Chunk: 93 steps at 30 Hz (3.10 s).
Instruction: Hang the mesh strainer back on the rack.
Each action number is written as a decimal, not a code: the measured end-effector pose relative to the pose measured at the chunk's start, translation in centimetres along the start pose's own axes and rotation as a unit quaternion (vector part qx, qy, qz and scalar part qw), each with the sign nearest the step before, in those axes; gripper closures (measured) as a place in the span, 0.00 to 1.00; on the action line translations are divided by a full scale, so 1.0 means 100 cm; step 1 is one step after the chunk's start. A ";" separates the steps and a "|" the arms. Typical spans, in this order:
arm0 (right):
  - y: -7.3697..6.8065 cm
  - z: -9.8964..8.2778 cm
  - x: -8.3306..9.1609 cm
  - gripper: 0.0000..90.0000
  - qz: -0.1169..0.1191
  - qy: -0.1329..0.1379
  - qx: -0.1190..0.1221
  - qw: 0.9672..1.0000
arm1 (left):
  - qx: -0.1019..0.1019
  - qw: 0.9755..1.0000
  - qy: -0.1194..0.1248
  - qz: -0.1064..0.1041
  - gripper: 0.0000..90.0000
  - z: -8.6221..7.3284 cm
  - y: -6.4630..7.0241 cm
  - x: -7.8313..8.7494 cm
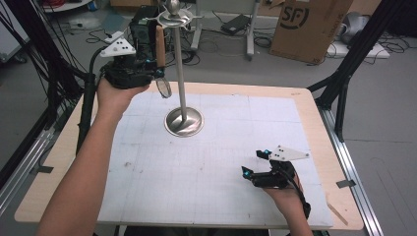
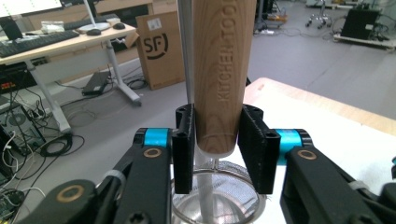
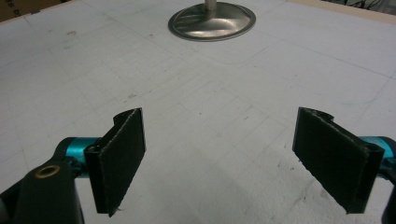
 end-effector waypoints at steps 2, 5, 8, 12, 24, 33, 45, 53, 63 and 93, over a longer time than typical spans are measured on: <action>0.001 0.000 0.000 0.18 0.000 0.000 0.002 1.000 | 0.000 1.000 0.001 0.001 0.68 0.001 0.000 0.001; 0.000 0.000 0.000 0.18 -0.001 0.001 0.001 1.000 | 0.007 1.000 0.001 0.001 0.64 0.001 -0.001 0.005; 0.000 0.000 0.000 0.18 0.000 0.000 0.003 1.000 | 0.006 1.000 -0.001 0.001 0.60 0.000 0.000 0.007; -0.001 0.001 0.000 0.18 0.002 0.000 0.004 1.000 | 0.004 1.000 -0.007 -0.002 0.57 -0.006 0.001 0.013; -0.005 0.002 -0.002 0.18 0.004 -0.001 0.009 1.000 | 0.001 1.000 -0.018 -0.016 0.45 -0.030 0.003 0.032; -0.006 0.002 -0.002 0.18 0.004 -0.001 0.008 1.000 | 0.010 1.000 -0.018 -0.024 0.40 -0.047 0.002 0.038; -0.005 0.003 -0.001 0.18 0.003 -0.001 0.008 1.000 | 0.008 0.999 -0.027 -0.039 0.31 -0.070 0.011 0.039; -0.005 0.003 -0.001 0.18 0.004 0.000 0.007 1.000 | 0.010 0.998 -0.029 -0.060 0.27 -0.082 0.019 0.040; -0.004 0.002 -0.001 0.18 0.005 -0.001 0.010 1.000 | 0.009 0.996 -0.026 -0.079 0.23 -0.104 0.027 0.044; -0.008 0.002 -0.003 0.18 0.014 0.003 0.009 1.000 | 0.018 0.995 -0.053 -0.083 0.20 -0.176 0.037 0.050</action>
Point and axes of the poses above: each handheld gripper's, and its own axes: x roughly backward along the jaws, z roughly out of its top, y roughly to its right, the point moved 6 cm from there along -x, roughly forward along the jaws, and after that the axes turned 14 degrees about x, right-handed, at the moved point
